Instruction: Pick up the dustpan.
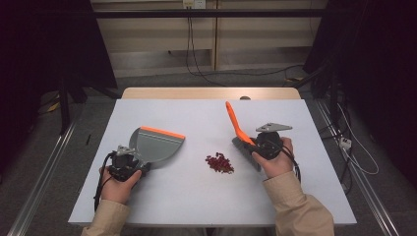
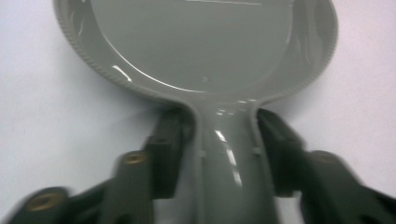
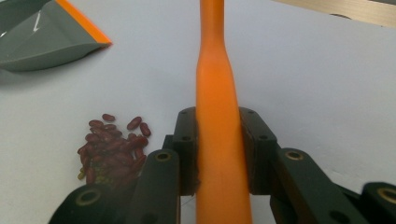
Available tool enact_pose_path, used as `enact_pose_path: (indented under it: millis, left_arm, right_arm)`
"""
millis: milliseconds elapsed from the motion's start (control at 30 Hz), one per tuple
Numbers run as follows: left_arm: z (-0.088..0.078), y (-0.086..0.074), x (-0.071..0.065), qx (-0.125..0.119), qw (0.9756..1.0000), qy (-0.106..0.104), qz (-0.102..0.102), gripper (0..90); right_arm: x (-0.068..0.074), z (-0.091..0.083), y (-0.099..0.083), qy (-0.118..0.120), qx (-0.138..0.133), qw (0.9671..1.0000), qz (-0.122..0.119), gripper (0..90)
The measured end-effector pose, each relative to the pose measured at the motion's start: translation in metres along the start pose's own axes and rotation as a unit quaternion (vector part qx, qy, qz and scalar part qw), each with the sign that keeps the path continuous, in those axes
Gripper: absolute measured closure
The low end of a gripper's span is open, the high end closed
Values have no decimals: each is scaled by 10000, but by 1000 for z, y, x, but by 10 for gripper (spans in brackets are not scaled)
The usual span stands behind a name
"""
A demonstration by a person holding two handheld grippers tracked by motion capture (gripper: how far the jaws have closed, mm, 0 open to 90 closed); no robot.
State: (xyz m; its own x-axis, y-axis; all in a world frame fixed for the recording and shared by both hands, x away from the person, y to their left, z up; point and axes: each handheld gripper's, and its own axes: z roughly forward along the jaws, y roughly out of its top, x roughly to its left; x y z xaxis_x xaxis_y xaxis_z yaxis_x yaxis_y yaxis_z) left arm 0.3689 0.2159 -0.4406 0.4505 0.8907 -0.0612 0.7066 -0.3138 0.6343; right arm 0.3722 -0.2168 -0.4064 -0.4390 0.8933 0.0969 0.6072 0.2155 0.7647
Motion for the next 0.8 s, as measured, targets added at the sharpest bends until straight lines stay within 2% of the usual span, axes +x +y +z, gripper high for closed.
enact_pose_path:
  millis: [33,100,167,300,333,367,433,500,667,800]
  left_arm:
    - [0,1,0,-19,10000,10,34,623]
    - [-2,4,5,-27,9999,-114,-9,626]
    - [-4,4,9,-115,9998,-120,86,629]
    - [-9,5,16,-115,9996,-243,122,631]
    - [-10,5,17,-149,9994,-248,207,631]
    - [-11,5,17,-171,9992,-308,171,631]
    - [-13,6,17,-364,9983,-433,152,631]
    - [-18,8,16,-419,9976,-446,325,631]
    - [-27,9,13,-561,9946,-697,526,632]
    - [-35,6,7,-641,9908,-852,836,631]
  right_arm:
    - [0,0,0,-8,9,10000,-15,714]
    - [-1,1,0,2,-4,10000,-14,714]
    - [-2,0,-1,3,-14,10000,-18,714]
    - [-4,-1,-1,18,-53,10000,5,713]
    - [-5,-1,-1,2,-49,10000,23,713]
    - [-5,-1,-2,6,-48,10000,30,714]
    - [-6,-2,-2,-2,-87,10000,38,714]
    - [-7,-2,-2,18,-88,10000,33,714]
    - [-8,-4,-2,6,-121,9999,55,714]
    - [-11,-5,-2,16,-137,9999,79,714]
